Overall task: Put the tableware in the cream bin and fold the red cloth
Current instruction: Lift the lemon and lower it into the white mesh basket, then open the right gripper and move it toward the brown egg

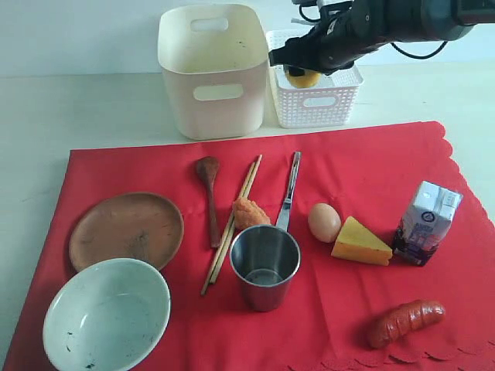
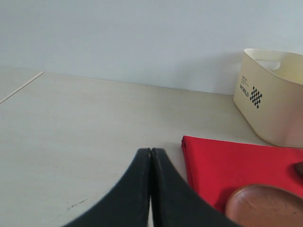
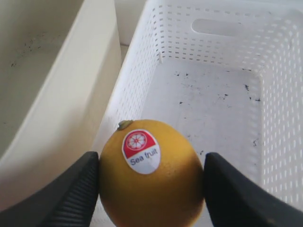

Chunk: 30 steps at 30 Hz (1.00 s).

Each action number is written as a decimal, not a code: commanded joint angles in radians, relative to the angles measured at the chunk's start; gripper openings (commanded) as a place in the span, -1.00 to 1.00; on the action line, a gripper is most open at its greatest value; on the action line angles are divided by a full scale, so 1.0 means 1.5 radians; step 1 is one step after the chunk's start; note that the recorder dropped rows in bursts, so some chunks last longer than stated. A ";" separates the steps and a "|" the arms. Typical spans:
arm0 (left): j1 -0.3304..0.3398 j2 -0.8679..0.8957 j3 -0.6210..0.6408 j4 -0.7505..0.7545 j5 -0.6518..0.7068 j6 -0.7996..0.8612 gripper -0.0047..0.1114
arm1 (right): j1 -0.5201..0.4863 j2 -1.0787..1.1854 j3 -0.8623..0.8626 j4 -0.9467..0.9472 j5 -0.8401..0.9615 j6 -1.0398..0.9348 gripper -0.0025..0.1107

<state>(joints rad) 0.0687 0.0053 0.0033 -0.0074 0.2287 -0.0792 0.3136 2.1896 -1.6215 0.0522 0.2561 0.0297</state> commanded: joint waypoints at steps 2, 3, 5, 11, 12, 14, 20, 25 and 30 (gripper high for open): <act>0.000 -0.004 -0.002 -0.004 -0.008 0.000 -0.89 | 0.001 -0.001 -0.008 -0.002 -0.020 0.001 0.08; 0.000 -0.004 -0.002 -0.004 -0.008 0.000 -0.89 | 0.001 -0.001 -0.008 -0.002 -0.017 0.001 0.12; 0.000 -0.004 -0.002 -0.004 -0.008 0.000 -0.89 | 0.001 -0.001 -0.008 -0.002 -0.012 0.001 0.27; 0.000 -0.004 -0.002 -0.004 -0.008 0.000 -0.89 | 0.001 -0.029 -0.008 -0.004 0.045 0.000 0.43; 0.000 -0.004 -0.002 -0.004 -0.008 0.000 -0.89 | 0.001 -0.045 -0.008 -0.022 0.062 0.000 0.43; 0.000 -0.004 -0.002 -0.004 -0.008 0.000 -0.89 | 0.001 -0.072 -0.008 -0.065 0.085 0.000 0.43; 0.000 -0.004 -0.002 -0.004 -0.008 0.000 -0.89 | 0.001 -0.178 -0.008 -0.066 0.194 -0.001 0.31; 0.000 -0.004 -0.002 -0.004 -0.008 0.000 -0.89 | 0.001 -0.234 -0.008 -0.057 0.293 -0.001 -0.32; 0.000 -0.004 -0.002 -0.004 -0.008 0.000 -0.89 | 0.001 -0.267 -0.005 -0.039 0.320 -0.001 -0.86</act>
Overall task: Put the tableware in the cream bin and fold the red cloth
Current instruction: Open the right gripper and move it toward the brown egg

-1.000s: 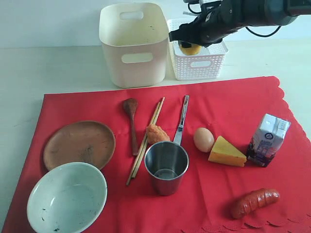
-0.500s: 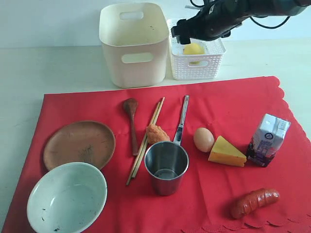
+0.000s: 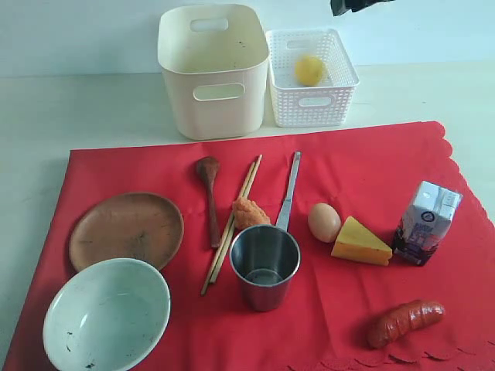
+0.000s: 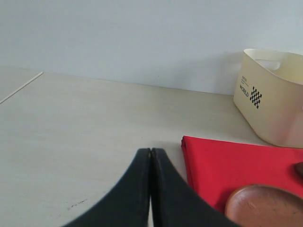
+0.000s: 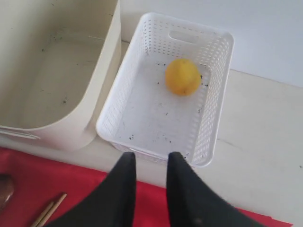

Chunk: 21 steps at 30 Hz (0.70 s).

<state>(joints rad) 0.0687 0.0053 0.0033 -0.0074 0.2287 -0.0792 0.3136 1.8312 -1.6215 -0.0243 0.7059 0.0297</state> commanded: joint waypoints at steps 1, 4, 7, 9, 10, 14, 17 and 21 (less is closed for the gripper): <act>0.000 -0.004 -0.002 -0.004 -0.008 0.000 -0.89 | 0.001 -0.035 -0.005 0.016 0.027 -0.001 -0.95; 0.000 -0.004 -0.002 -0.004 -0.008 0.000 -0.89 | 0.001 -0.055 0.000 0.016 0.048 -0.001 -0.96; 0.000 -0.004 -0.002 -0.004 -0.008 0.000 -0.89 | 0.001 -0.089 0.032 0.016 0.047 -0.007 -0.96; 0.000 -0.004 -0.002 -0.004 -0.008 0.000 -0.89 | 0.001 -0.109 0.058 0.016 0.044 -0.007 -0.96; 0.000 -0.004 -0.002 -0.004 -0.008 0.000 -0.89 | 0.001 -0.124 0.082 0.016 0.039 -0.007 -0.96; 0.000 -0.004 -0.002 -0.004 -0.008 0.000 -0.89 | 0.001 -0.167 0.155 0.016 0.026 -0.007 -0.96; 0.000 -0.004 -0.002 -0.004 -0.008 0.000 -0.89 | 0.001 -0.192 0.212 0.016 0.025 -0.008 -0.96; 0.000 -0.004 -0.002 -0.004 -0.008 0.000 -0.89 | 0.001 -0.214 0.278 0.079 0.026 -0.048 -0.96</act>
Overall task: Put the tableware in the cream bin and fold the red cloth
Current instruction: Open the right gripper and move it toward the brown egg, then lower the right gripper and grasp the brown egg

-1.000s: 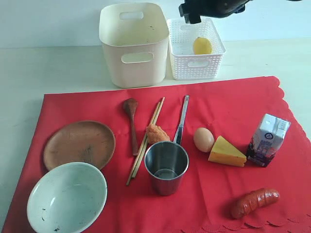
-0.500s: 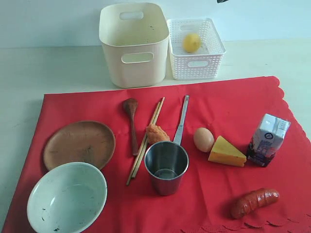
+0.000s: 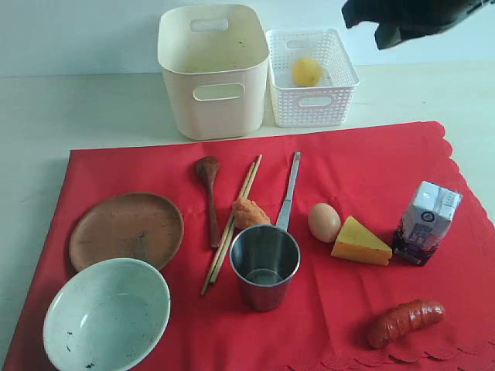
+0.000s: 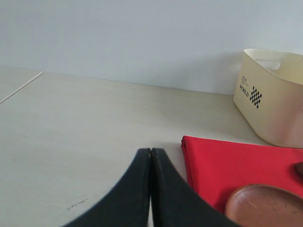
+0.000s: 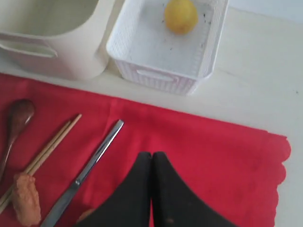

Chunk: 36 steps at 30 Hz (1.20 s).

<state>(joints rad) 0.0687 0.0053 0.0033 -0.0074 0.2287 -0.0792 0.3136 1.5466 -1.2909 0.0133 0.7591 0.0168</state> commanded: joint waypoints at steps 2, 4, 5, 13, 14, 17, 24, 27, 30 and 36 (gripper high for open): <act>0.000 -0.004 -0.002 -0.004 -0.008 0.000 -0.89 | 0.001 -0.031 0.091 0.114 -0.009 -0.088 -0.96; 0.000 -0.004 -0.002 -0.004 -0.008 0.000 -0.89 | 0.001 -0.030 0.127 0.187 -0.009 -0.152 -0.96; 0.000 -0.004 -0.002 -0.004 -0.008 0.000 -0.89 | 0.003 -0.030 0.145 0.214 -0.011 -0.180 -0.96; 0.000 -0.004 -0.002 -0.004 -0.008 0.000 -0.89 | 0.101 -0.029 0.246 0.245 -0.091 -0.226 -0.96; 0.000 -0.004 -0.002 -0.004 -0.008 0.000 -0.89 | 0.111 -0.028 0.251 0.240 -0.097 -0.226 -0.96; 0.000 -0.004 -0.002 -0.004 -0.008 0.000 -0.89 | 0.137 -0.020 0.252 0.189 -0.103 -0.174 -0.95; 0.000 -0.004 -0.002 -0.004 -0.008 0.000 -0.89 | 0.155 0.031 0.252 0.048 -0.103 -0.037 -0.66; 0.000 -0.004 -0.002 -0.004 -0.008 0.000 -0.89 | 0.155 0.060 0.252 0.037 -0.103 -0.026 -0.49; 0.000 -0.004 -0.002 -0.004 -0.008 0.000 -0.89 | 0.155 0.088 0.252 0.039 -0.110 -0.026 -0.26; 0.000 -0.004 -0.002 -0.004 -0.008 0.000 -0.89 | 0.155 0.130 0.252 0.037 -0.151 -0.026 0.08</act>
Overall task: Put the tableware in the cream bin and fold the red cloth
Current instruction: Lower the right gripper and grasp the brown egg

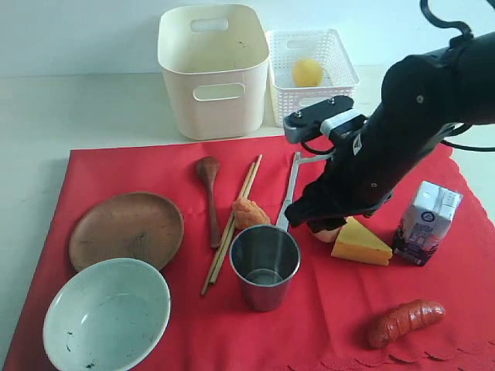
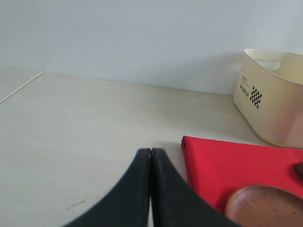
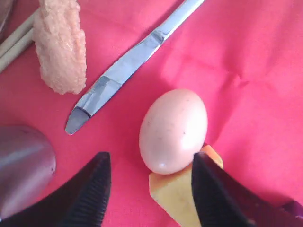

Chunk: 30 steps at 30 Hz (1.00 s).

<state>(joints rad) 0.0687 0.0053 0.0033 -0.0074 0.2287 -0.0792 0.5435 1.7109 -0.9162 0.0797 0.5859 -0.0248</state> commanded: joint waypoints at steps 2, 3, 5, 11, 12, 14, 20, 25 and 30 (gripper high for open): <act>0.000 -0.004 -0.002 -0.004 -0.008 0.000 -0.89 | 0.002 0.033 0.001 -0.007 -0.049 0.002 0.09; 0.000 -0.004 -0.002 -0.004 -0.008 0.000 -0.89 | 0.002 0.037 0.001 -0.007 -0.059 0.002 0.09; 0.000 -0.004 -0.002 -0.004 -0.008 0.000 -0.89 | 0.002 0.046 0.001 -0.007 -0.069 0.002 0.09; 0.000 -0.004 -0.002 -0.004 -0.008 0.000 -0.89 | 0.002 0.090 0.001 -0.013 -0.079 0.002 0.09; 0.000 -0.004 -0.002 -0.004 -0.008 0.000 -0.89 | 0.002 0.095 0.001 -0.013 -0.079 0.002 0.09; 0.000 -0.004 -0.002 -0.004 -0.008 0.000 -0.89 | 0.002 0.100 0.001 -0.013 -0.079 0.002 0.09; 0.000 -0.004 -0.002 -0.004 -0.008 0.000 -0.89 | 0.002 0.101 0.001 -0.013 -0.091 0.002 0.08; 0.000 -0.004 -0.002 -0.004 -0.008 0.000 -0.89 | 0.002 0.101 0.001 -0.013 -0.100 0.006 0.07; 0.000 -0.004 -0.002 -0.004 -0.008 0.000 -0.89 | 0.002 0.101 0.001 -0.013 -0.111 0.006 -0.01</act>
<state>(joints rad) 0.0687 0.0053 0.0033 -0.0074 0.2287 -0.0792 0.5448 1.8634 -0.9162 0.0653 0.4410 -0.0189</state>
